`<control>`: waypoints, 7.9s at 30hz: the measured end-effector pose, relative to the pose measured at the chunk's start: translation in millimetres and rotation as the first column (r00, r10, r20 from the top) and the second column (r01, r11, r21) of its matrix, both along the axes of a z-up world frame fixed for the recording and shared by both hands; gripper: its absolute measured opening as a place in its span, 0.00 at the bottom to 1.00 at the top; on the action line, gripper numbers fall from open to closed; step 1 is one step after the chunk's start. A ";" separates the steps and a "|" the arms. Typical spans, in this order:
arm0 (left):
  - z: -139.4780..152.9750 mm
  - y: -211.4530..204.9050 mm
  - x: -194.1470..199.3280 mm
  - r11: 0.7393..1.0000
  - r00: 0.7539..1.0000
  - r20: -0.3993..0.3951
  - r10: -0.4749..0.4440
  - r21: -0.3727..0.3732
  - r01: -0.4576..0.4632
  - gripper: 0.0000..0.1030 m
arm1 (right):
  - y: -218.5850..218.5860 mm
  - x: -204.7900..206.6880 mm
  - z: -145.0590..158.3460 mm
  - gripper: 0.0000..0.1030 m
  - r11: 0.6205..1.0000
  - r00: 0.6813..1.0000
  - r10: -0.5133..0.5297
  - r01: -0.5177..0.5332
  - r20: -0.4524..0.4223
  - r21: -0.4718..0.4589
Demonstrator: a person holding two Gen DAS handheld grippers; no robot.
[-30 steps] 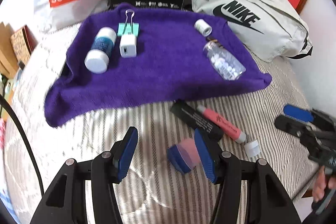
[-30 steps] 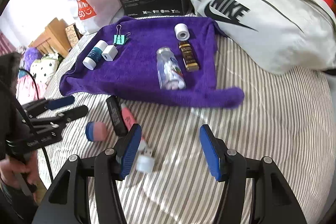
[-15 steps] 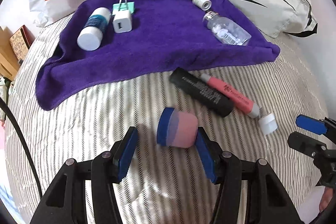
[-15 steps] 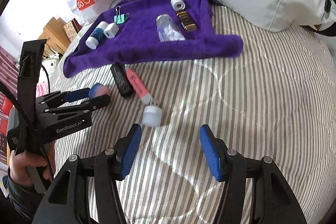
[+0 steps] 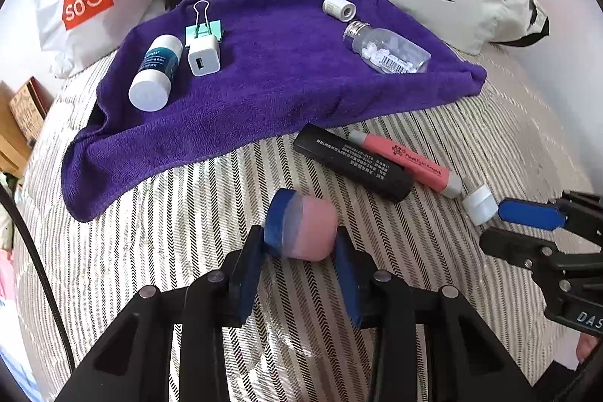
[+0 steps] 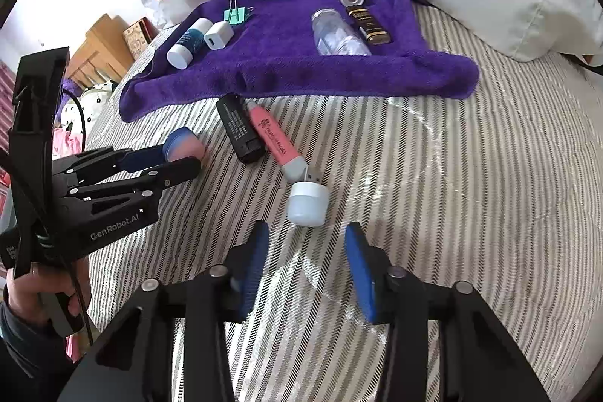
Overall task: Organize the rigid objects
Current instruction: 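Grasp the pink-lidded blue case with the left tool while the right grasps the small white plug, then carry the pink-lidded case and white plug with both tools over the towel, then lower the case and white plug onto the towel and open both tools, then grasp the black stick with the left tool while the right grasps the pink highlighter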
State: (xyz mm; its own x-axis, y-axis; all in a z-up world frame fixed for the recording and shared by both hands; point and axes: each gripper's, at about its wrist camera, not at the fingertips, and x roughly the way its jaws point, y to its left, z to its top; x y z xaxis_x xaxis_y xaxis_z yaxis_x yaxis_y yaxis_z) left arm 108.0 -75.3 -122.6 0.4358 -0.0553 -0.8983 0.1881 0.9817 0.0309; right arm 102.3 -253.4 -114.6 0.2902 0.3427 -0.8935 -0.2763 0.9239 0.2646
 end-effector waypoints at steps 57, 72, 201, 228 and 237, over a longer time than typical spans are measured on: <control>0.6 6.3 -24.6 0.999 0.982 0.185 0.032 -0.050 -0.023 0.34 | 29.7 -20.1 -15.4 0.25 0.988 0.953 0.001 0.046 0.302 -0.149; 2.8 17.4 -24.0 0.988 0.983 0.177 0.057 -0.153 -0.030 0.33 | 27.6 -19.0 -15.1 0.24 0.990 0.954 -0.006 0.048 0.299 -0.132; 12.8 37.4 115.2 0.981 0.991 0.003 0.133 -0.141 -0.131 0.48 | -39.2 9.8 11.3 0.47 0.982 0.999 -0.047 0.047 -0.003 0.184; 1.8 -3.5 53.2 0.954 0.967 -0.025 0.255 -0.156 -0.256 0.58 | -64.5 -29.1 27.2 0.47 0.983 0.997 -0.053 0.042 0.059 0.177; -1.9 -30.8 50.4 0.980 0.980 -0.014 0.200 -0.016 -0.201 0.60 | -74.0 -24.7 15.0 0.47 0.979 0.998 -0.063 0.057 0.029 0.198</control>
